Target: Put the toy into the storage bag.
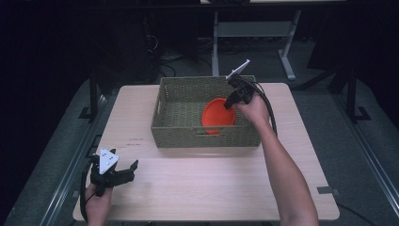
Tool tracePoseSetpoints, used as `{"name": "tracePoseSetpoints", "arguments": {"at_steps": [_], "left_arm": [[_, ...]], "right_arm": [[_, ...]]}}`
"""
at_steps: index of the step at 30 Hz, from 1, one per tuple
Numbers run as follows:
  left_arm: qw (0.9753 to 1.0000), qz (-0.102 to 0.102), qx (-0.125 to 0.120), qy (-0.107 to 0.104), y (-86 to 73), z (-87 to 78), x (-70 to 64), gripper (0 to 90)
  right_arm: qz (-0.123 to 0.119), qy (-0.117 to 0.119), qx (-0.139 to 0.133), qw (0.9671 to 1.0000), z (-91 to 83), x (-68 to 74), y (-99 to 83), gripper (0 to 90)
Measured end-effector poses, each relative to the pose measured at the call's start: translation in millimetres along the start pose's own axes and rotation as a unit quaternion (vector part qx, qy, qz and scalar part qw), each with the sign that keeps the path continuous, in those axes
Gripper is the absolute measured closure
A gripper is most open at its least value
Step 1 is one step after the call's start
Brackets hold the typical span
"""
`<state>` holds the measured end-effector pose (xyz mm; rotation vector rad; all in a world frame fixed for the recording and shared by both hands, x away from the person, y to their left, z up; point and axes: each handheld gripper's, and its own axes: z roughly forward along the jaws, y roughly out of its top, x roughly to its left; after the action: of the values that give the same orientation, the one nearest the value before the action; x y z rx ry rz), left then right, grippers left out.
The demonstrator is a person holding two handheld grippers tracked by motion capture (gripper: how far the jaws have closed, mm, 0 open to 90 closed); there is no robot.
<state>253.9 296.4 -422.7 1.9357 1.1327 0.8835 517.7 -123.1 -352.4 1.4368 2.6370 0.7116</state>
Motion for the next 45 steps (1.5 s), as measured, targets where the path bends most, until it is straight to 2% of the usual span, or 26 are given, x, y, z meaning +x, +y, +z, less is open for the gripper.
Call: {"name": "tracePoseSetpoints", "arguments": {"at_steps": [3,4,9,16,20,21,29,34,37,45], "left_arm": [[1.0,0.001,0.001,0.0,-0.1,-0.1,0.1,12.9],[1.0,0.001,0.002,0.0,-0.2,-0.1,0.0,12.9],[1.0,0.003,0.002,0.0,-0.3,-0.5,-0.4,12.9],[1.0,0.002,0.0,0.0,-0.8,-1.2,-1.1,12.8],[1.0,0.004,0.002,0.0,-0.9,-1.1,-0.8,12.9],[1.0,0.002,0.001,0.001,-0.9,-1.1,-0.9,12.8],[1.0,0.003,0.003,0.001,-1.0,-0.9,-0.8,12.9],[1.0,0.002,0.002,0.001,-0.7,-0.8,-1.7,12.9],[1.0,0.002,0.003,0.001,-0.7,-1.1,-1.9,12.8],[1.0,0.002,0.003,0.001,-0.9,-1.0,-1.7,12.8]], "right_arm": [[-0.002,-0.011,-0.003,0.9999,-2.7,-0.8,-0.5,58.3],[-0.004,-0.013,-0.005,0.9999,-4.0,-1.3,-1.0,59.5],[-0.001,-0.002,-0.013,0.9999,-10.3,-2.6,-3.7,58.6],[-0.007,-0.001,-0.018,0.9998,-17.0,-1.1,-9.9,56.5],[-0.001,0.007,-0.027,0.9996,-23.5,-3.0,-14.4,54.5],[-0.001,0.015,-0.032,0.9994,-25.4,-4.0,-16.0,53.9],[0.0,0.031,-0.038,0.9988,-32.4,-5.8,-27.5,48.2],[0.004,0.053,-0.054,0.9971,-36.7,-7.1,-36.6,44.9],[0.007,0.061,-0.053,0.9967,-38.3,-8.5,-40.8,41.8],[0.014,0.078,-0.078,0.9938,-47.3,-10.4,-51.2,39.3]]}}
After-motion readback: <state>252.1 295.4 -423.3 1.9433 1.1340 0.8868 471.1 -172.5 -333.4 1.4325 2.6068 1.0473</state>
